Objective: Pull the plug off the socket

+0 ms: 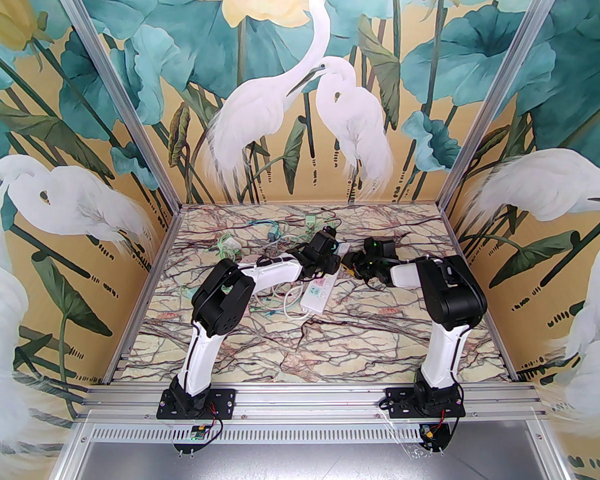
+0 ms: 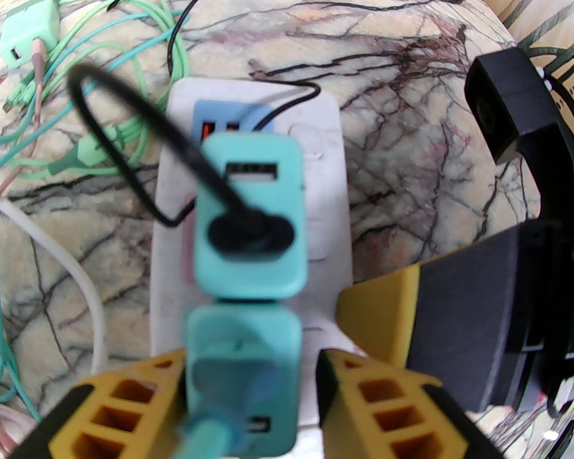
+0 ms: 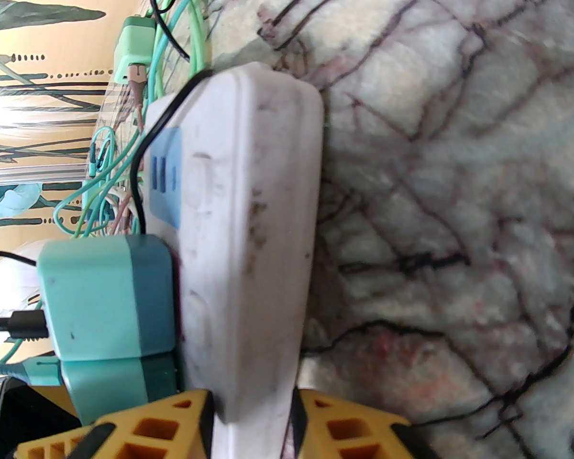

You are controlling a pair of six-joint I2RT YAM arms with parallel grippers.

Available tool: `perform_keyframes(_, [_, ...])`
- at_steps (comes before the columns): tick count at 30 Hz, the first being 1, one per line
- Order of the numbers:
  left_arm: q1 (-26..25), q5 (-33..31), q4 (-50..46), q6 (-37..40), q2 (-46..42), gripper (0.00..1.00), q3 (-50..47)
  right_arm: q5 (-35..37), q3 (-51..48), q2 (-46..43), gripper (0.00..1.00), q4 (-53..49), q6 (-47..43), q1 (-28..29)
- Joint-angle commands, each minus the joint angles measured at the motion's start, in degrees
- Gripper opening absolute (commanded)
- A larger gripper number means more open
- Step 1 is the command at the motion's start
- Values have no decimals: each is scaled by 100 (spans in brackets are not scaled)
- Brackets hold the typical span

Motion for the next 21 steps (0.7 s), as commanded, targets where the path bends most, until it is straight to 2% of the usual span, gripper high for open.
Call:
perform_keyframes(1, [-25,-98,-147,180,243,36,165,241,119,267,35,-519,-60,-10])
perform_keyframes(4, [-20,-144,-211,207,267,22,173,317,129,222,35,-669,-85,-6])
perform_keyframes(6, [-26,-159,-224,197,225,21,168,413,154,188,35,-808,-142,-10])
perform_keyframes(10, [-25,-182,-203,63,111,12,137,468,194,233,35,-938,-165,5])
perform_keyframes(19, [-24,329,-96,-300,-237,10,159,633,300,248,34,-1244,-302,59])
perform_keyframes(21, [-56,210,-96,-224,-294,9,183,661,330,258,34,-1302,-331,76])
